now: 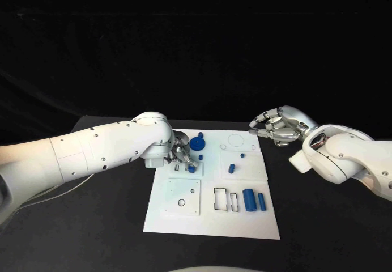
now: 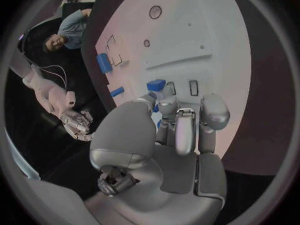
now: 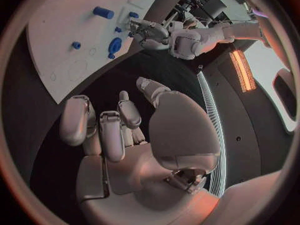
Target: Assemble the parts on the task board
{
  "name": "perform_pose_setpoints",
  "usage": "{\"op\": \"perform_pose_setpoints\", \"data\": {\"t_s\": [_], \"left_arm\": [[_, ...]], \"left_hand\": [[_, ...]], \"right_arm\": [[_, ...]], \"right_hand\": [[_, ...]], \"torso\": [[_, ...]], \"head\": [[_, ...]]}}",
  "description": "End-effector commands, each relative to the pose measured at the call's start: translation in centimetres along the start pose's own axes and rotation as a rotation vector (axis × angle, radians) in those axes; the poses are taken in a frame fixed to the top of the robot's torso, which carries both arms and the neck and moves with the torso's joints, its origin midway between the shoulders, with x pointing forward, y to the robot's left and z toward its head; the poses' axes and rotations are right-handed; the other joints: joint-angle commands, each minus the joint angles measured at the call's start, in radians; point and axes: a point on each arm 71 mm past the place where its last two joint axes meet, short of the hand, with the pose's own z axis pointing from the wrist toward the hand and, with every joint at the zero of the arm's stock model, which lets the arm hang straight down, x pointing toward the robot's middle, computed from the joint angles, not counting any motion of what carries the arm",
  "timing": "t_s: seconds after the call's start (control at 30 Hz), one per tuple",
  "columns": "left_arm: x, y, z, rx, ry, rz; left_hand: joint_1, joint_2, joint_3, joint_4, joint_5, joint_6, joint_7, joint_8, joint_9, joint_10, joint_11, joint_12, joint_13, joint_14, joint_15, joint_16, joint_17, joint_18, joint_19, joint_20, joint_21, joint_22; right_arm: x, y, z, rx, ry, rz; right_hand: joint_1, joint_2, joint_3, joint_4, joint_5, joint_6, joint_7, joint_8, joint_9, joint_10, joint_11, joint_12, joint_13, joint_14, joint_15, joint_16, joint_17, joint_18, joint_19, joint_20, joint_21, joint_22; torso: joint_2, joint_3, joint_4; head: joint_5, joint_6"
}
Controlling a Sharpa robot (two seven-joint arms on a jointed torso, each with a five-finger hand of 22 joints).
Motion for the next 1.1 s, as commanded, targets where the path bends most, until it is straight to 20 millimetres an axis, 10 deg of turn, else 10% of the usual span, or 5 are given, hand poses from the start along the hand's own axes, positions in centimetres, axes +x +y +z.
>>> {"op": "perform_pose_setpoints", "data": {"t_s": [0.03,0.2,0.33,1.1], "left_arm": [[0.3,-0.2,0.0,0.014,0.039,-0.015],[0.3,-0.3,0.0,0.022,0.040,-0.026],[0.3,-0.2,-0.1,0.025,0.040,-0.040],[-0.2,1.4,-0.4,0.016,-0.006,-0.098]], "left_hand": [[0.039,-0.009,0.071,-0.003,-0.001,-0.008,0.000,-0.009,0.006,-0.010,-0.002,0.000,-0.003,0.076,-0.008,0.006,0.159,-0.010,-0.009,-0.001,0.005,0.003],[0.061,-0.080,0.374,-0.020,0.001,-0.013,0.005,-0.001,0.049,-0.006,0.002,-0.003,-0.007,0.077,-0.004,0.009,0.163,-0.010,-0.010,0.000,0.010,0.011],[0.048,-0.106,0.476,-0.058,-0.001,-0.018,0.006,0.006,0.071,-0.003,0.001,-0.005,-0.010,0.077,-0.004,0.010,0.164,-0.011,-0.010,0.003,0.011,0.014],[-0.035,-0.141,0.557,-0.086,-0.003,-0.022,0.008,0.014,0.102,-0.003,0.004,-0.014,-0.023,0.076,-0.002,0.007,0.159,-0.011,-0.012,0.004,0.012,0.014]], "right_arm": [[0.2,0.0,0.1,-0.001,0.016,-0.010],[0.2,-0.1,0.2,0.002,0.014,-0.017],[0.2,-0.1,0.2,0.004,0.014,-0.020],[0.1,-0.3,0.3,0.004,0.010,-0.022]], "right_hand": [[0.009,0.001,-0.001,0.006,0.006,-0.007,0.000,0.005,0.000,-0.005,0.002,0.000,0.000,0.057,-0.006,-0.007,0.056,0.017,-0.006,0.001,-0.006,-0.001],[0.009,0.001,-0.001,0.006,0.006,-0.007,0.000,0.005,0.000,-0.005,0.002,0.000,0.000,0.057,-0.006,-0.007,0.056,0.017,-0.006,0.001,-0.006,-0.001],[0.009,0.002,-0.001,0.007,0.008,-0.008,0.000,0.006,0.000,-0.006,0.002,-0.001,-0.001,0.057,-0.006,-0.008,0.053,0.018,-0.007,0.001,-0.009,-0.003],[0.008,0.002,-0.001,0.008,0.009,-0.008,0.000,0.007,0.000,-0.008,0.002,-0.003,-0.003,0.056,-0.006,-0.009,0.052,0.019,-0.009,0.001,-0.012,-0.006]], "torso": [[0.000,0.0000,-0.0006],[-0.001,0.0004,-0.0006],[0.000,0.0006,0.0003],[0.000,0.0002,-0.0008]], "head": [[0.000,0.000],[0.000,-0.001],[0.000,0.000],[-0.002,0.004]]}}
